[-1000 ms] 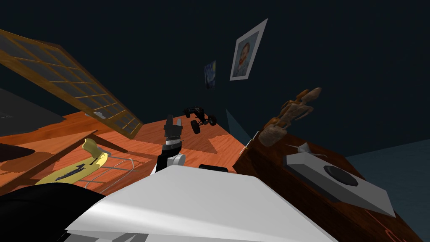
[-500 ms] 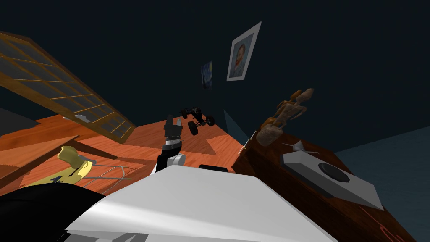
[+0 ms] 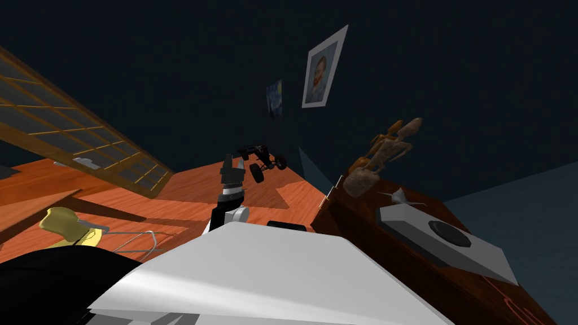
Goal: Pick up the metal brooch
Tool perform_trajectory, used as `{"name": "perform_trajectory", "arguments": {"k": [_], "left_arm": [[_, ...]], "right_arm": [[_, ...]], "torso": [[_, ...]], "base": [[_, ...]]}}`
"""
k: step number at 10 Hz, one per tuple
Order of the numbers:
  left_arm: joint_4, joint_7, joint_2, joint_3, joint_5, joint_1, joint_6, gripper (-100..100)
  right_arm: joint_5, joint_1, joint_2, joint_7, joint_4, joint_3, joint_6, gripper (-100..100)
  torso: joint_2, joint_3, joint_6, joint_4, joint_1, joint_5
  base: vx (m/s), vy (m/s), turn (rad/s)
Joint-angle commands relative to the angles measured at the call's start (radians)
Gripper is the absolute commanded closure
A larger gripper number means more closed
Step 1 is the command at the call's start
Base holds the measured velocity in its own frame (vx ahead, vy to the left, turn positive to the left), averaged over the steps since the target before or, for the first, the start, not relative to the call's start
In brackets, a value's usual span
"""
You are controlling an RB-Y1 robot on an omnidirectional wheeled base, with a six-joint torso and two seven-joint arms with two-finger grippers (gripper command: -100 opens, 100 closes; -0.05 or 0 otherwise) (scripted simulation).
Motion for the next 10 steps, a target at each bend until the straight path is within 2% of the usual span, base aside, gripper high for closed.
{"name": "perform_trajectory", "arguments": {"k": [1,2,3,6,7,8,10], "left_arm": [[0.000,0.000,0.000,0.000,0.000,0.000,0.000,0],[0.000,0.000,0.000,0.000,0.000,0.000,0.000,0],[0.000,0.000,0.000,0.000,0.000,0.000,0.000,0],[0.000,0.000,0.000,0.000,0.000,0.000,0.000,0],[0.000,0.000,0.000,0.000,0.000,0.000,0.000,0],[0.000,0.000,0.000,0.000,0.000,0.000,0.000,0],[0.000,0.000,0.000,0.000,0.000,0.000,0.000,0]], "right_arm": [[-0.003,0.000,-0.001,0.036,-0.001,0.000,0.001,100],[-0.051,0.003,0.001,0.071,-0.005,-0.022,-0.008,100],[-0.074,0.003,0.001,0.088,-0.005,-0.022,-0.008,100],[-0.085,0.003,0.001,0.159,-0.005,-0.022,-0.008,100],[-0.134,0.005,0.003,0.198,-0.009,-0.043,-0.016,100],[-0.159,0.005,0.003,0.221,-0.009,-0.043,-0.016,100],[-0.166,0.005,0.003,0.269,-0.009,-0.043,-0.016,100]], "torso": [[0.000,0.000,0.000,0.000,0.000,0.000],[0.002,0.001,0.001,0.000,0.000,0.000],[0.000,0.000,0.005,0.000,-0.001,0.000],[0.000,0.000,0.000,0.000,0.000,0.000],[0.001,0.001,0.001,0.000,0.000,0.000],[-0.001,-0.001,0.004,0.000,0.000,0.000],[-0.001,-0.001,0.001,0.000,0.000,-0.001]], "base": [[-0.008,-0.001,0.017],[0.064,-0.022,-0.262],[0.090,-0.009,-0.198],[0.029,0.008,0.017],[0.090,0.001,-0.246],[0.105,0.002,-0.191],[0.029,0.000,0.010]]}}
